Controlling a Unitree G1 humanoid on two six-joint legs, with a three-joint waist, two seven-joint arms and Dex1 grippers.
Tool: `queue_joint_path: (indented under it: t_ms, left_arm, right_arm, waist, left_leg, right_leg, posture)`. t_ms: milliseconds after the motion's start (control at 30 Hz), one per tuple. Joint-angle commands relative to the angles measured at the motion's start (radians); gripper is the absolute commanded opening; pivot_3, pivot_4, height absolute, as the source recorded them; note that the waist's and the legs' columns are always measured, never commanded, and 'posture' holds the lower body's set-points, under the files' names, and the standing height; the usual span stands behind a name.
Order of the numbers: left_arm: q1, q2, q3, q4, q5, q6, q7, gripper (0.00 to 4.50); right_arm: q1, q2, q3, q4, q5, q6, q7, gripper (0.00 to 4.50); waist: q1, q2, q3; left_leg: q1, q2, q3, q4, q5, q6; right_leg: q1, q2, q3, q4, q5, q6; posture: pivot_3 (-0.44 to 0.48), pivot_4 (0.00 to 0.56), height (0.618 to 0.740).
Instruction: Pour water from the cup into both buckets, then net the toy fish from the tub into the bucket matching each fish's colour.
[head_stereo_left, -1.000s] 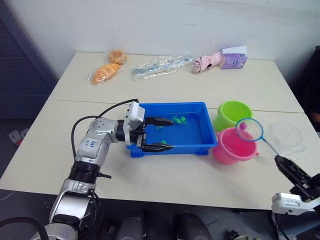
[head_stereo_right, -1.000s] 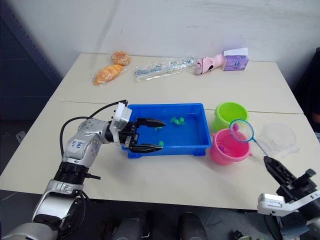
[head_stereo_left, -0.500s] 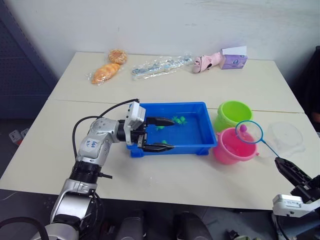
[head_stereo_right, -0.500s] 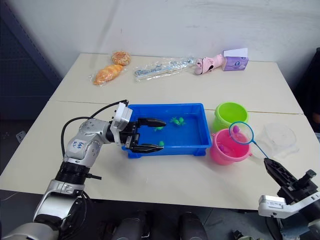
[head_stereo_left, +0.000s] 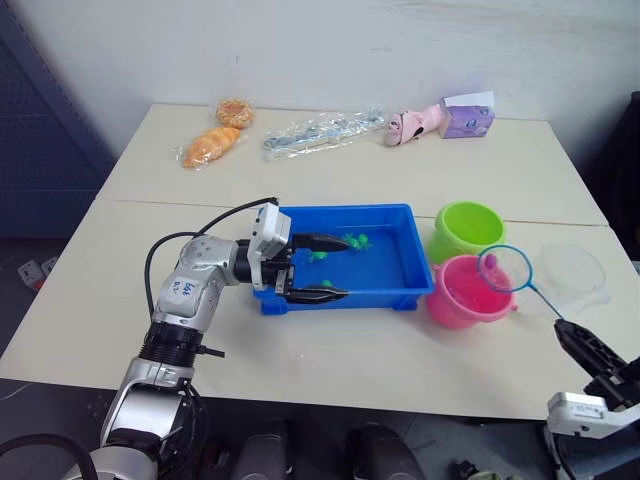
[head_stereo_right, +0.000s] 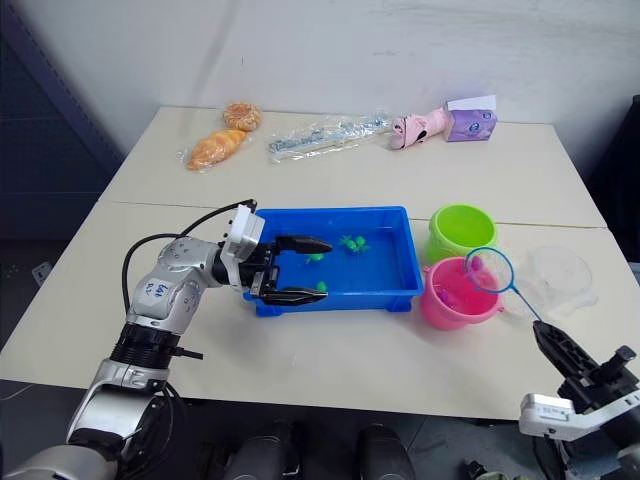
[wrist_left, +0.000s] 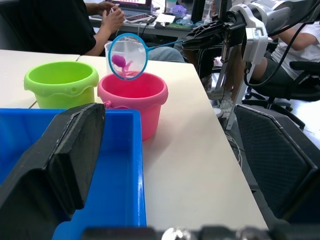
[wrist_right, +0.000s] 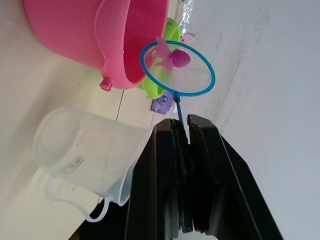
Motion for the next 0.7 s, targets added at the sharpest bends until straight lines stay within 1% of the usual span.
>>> queue_joint_path:
  t_ms: [33, 67, 100, 267, 333, 533, 600, 700]
  left_arm:
    - [-0.004, -0.006, 0.009, -0.025, -0.019, -0.011, 0.002, 4.44]
    - [-0.003, -0.007, 0.009, -0.025, -0.020, -0.010, 0.003, 4.44]
    - [-0.005, -0.007, 0.007, -0.024, -0.017, -0.013, -0.001, 4.44]
    - [-0.008, -0.008, 0.008, -0.019, -0.016, -0.018, -0.004, 4.44]
    - [-0.007, -0.010, 0.013, -0.017, -0.021, -0.013, 0.002, 4.44]
    - [-0.004, -0.007, 0.013, -0.023, -0.017, -0.012, 0.006, 4.44]
    - [0.003, -0.003, 0.012, -0.029, -0.018, -0.011, 0.006, 4.44]
    - [0.010, 0.003, 0.015, -0.036, -0.016, -0.011, 0.011, 4.44]
  right_arm:
    - [0.008, -0.029, 0.017, -0.026, 0.016, -0.030, 0.009, 0.00]
    - [0.010, -0.037, 0.026, -0.029, 0.016, -0.043, 0.013, 0.00]
    - [0.007, -0.020, 0.011, -0.032, 0.019, -0.019, 0.011, 0.00]
    - [-0.002, -0.017, -0.028, -0.036, 0.029, 0.006, 0.005, 0.00]
    - [-0.002, -0.048, -0.006, -0.033, 0.040, -0.031, 0.017, 0.00]
    - [-0.006, -0.016, -0.035, -0.035, 0.047, 0.005, 0.008, 0.00]
    - [-0.002, -0.015, -0.042, -0.030, 0.073, -0.013, -0.003, 0.00]
    - [0.007, -0.010, -0.069, -0.026, 0.160, -0.022, 0.013, 0.00]
  waist:
    - [-0.001, 0.000, 0.000]
    - [-0.002, 0.000, 0.000]
    - [-0.001, 0.000, 0.000]
    - [0.000, 0.000, 0.000]
    - [-0.001, 0.000, 0.000]
    - [0.000, 0.000, 0.000]
    - [0.000, 0.000, 0.000]
    - [-0.001, 0.000, 0.000]
  left_leg:
    - [0.000, 0.000, 0.000, 0.000, 0.000, 0.000]
    - [0.000, 0.000, 0.000, 0.000, 0.000, 0.000]
    - [0.000, 0.000, 0.000, 0.000, 0.000, 0.000]
    - [0.000, 0.000, 0.000, 0.000, 0.000, 0.000]
    - [0.000, 0.000, 0.000, 0.000, 0.000, 0.000]
    - [0.000, 0.000, 0.000, 0.000, 0.000, 0.000]
    - [0.000, 0.000, 0.000, 0.000, 0.000, 0.000]
    - [0.000, 0.000, 0.000, 0.000, 0.000, 0.000]
  right_leg:
    - [0.000, 0.000, 0.000, 0.000, 0.000, 0.000]
    - [0.000, 0.000, 0.000, 0.000, 0.000, 0.000]
    - [0.000, 0.000, 0.000, 0.000, 0.000, 0.000]
    - [0.000, 0.000, 0.000, 0.000, 0.000, 0.000]
    - [0.000, 0.000, 0.000, 0.000, 0.000, 0.000]
    - [0.000, 0.000, 0.000, 0.000, 0.000, 0.000]
    - [0.000, 0.000, 0.000, 0.000, 0.000, 0.000]
    - [0.000, 0.000, 0.000, 0.000, 0.000, 0.000]
  posture:
    - [0.000, 0.150, 0.740]
    - [0.000, 0.150, 0.740]
    - [0.000, 0.150, 0.740]
    - [0.000, 0.150, 0.740]
    - [0.000, 0.150, 0.740]
    - [0.000, 0.150, 0.740]
    - [0.000, 0.150, 0.740]
    - [0.000, 0.150, 0.740]
